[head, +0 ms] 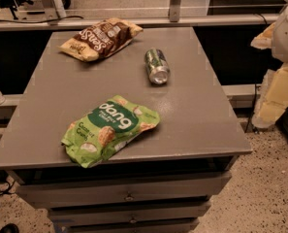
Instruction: Place green can upright
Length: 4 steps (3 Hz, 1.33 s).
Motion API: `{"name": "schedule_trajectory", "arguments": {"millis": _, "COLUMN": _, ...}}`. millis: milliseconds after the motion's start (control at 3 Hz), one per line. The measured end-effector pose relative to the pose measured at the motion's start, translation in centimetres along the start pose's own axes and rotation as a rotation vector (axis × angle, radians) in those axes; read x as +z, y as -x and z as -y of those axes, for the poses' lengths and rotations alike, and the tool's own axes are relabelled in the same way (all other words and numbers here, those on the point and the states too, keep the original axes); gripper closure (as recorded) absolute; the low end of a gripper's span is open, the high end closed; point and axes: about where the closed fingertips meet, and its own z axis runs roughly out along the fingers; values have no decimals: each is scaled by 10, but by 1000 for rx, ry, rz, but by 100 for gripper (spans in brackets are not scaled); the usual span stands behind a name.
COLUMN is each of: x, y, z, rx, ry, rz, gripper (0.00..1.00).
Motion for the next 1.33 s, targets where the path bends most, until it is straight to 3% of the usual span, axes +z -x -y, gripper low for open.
{"name": "schedule_trajectory", "arguments": {"millis": 333, "x": 0, "y": 0, "z": 0, "rx": 0, "ry": 0, "rz": 0, "gripper": 0}}
{"name": "schedule_trajectory", "arguments": {"millis": 667, "x": 6, "y": 10, "z": 9, "rx": -25, "ry": 0, "rz": 46, "gripper": 0}}
{"name": "schedule_trajectory", "arguments": {"millis": 1000, "x": 23, "y": 42, "z": 29, "rx": -70, "ry": 9, "rz": 96, "gripper": 0}}
{"name": "schedule_trajectory", "arguments": {"millis": 1333, "x": 40, "y": 76, "z": 51, "rx": -73, "ry": 6, "rz": 126, "gripper": 0}}
